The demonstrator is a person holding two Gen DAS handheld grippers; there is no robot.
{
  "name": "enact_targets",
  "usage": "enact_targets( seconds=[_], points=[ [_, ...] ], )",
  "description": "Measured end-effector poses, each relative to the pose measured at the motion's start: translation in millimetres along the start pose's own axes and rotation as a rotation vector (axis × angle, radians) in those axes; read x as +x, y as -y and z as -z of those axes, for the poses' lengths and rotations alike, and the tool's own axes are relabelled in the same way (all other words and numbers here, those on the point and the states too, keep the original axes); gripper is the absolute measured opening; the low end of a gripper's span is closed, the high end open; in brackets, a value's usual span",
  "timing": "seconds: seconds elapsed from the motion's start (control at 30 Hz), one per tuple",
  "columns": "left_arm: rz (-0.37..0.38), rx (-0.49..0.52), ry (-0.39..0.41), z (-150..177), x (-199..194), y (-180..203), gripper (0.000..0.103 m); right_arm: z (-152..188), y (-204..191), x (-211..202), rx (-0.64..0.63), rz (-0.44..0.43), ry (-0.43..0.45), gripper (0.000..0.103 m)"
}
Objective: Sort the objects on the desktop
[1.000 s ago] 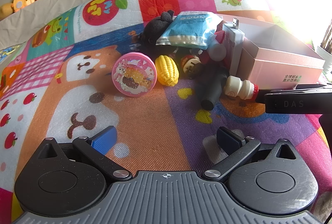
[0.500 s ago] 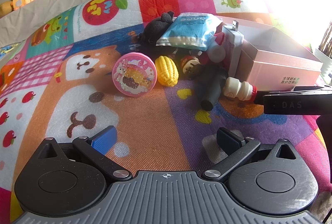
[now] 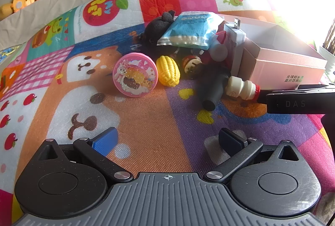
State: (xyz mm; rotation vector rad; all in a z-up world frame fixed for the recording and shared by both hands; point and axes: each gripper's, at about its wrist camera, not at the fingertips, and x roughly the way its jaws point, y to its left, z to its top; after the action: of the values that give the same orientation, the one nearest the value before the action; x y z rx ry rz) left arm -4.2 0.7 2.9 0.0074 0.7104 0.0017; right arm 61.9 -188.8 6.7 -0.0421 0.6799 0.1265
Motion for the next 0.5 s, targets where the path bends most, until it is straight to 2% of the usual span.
enact_targets(
  seconds=[0.5],
  points=[
    [0.003, -0.004, 0.0, -0.7, 1.1, 0.4, 0.103, 0.0, 0.1, -0.3, 0.0, 0.0, 0.0, 0.103]
  ],
)
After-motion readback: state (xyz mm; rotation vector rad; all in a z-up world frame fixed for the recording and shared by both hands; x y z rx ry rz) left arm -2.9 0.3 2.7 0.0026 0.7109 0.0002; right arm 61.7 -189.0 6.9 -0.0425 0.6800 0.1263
